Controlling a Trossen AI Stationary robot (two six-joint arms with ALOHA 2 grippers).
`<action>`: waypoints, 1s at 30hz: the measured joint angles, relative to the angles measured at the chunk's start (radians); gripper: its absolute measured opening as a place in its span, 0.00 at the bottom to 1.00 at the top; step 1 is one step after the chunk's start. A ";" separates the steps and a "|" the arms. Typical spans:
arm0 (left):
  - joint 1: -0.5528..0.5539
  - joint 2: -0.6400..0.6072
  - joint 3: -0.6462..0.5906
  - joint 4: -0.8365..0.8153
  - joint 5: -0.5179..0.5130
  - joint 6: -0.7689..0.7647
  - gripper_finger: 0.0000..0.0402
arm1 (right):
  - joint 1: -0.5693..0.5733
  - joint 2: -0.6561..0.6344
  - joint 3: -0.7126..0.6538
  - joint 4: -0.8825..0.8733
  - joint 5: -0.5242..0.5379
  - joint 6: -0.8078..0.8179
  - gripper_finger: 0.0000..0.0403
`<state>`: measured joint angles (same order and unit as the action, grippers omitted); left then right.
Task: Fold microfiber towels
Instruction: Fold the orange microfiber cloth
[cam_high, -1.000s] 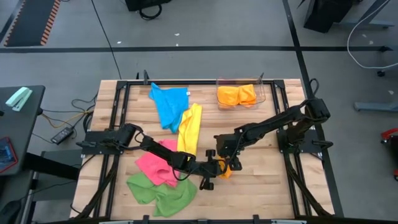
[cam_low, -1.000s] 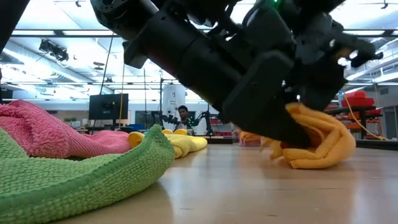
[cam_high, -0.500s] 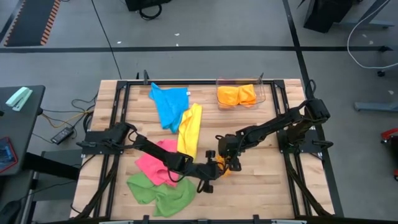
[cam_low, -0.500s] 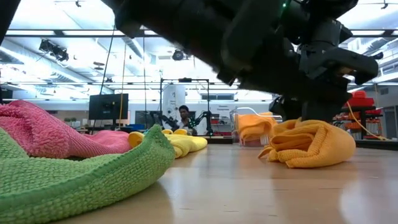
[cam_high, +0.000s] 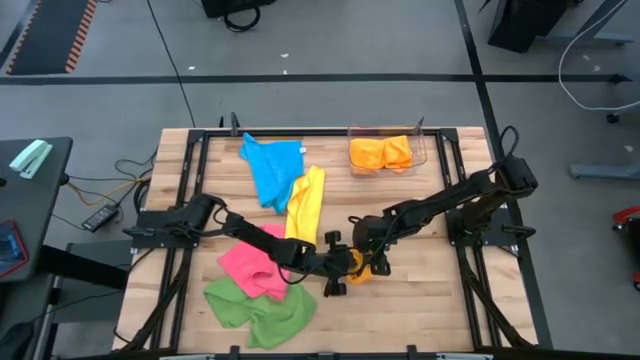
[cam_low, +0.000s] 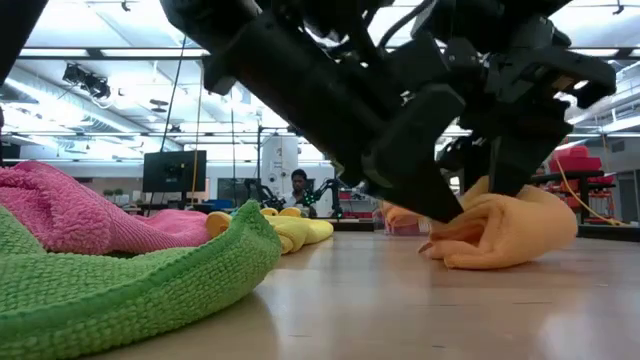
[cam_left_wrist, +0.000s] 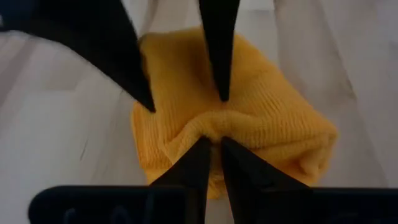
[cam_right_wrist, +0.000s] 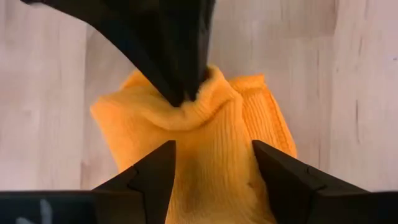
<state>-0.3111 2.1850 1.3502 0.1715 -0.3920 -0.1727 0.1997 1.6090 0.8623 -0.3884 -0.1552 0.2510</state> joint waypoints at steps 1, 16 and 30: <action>0.001 0.006 0.002 0.000 0.000 -0.005 0.13 | 0.000 -0.012 0.000 -0.010 0.000 -0.001 0.54; -0.008 0.005 0.002 -0.066 0.002 0.000 0.09 | 0.140 -0.159 -0.027 0.162 0.085 -0.169 0.54; -0.019 0.004 0.001 -0.073 0.003 -0.005 0.06 | 0.128 -0.248 -0.067 -0.064 0.157 0.229 0.54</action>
<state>-0.3302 2.1895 1.3514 0.0980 -0.3886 -0.1779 0.3280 1.3611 0.7952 -0.4523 0.0021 0.4803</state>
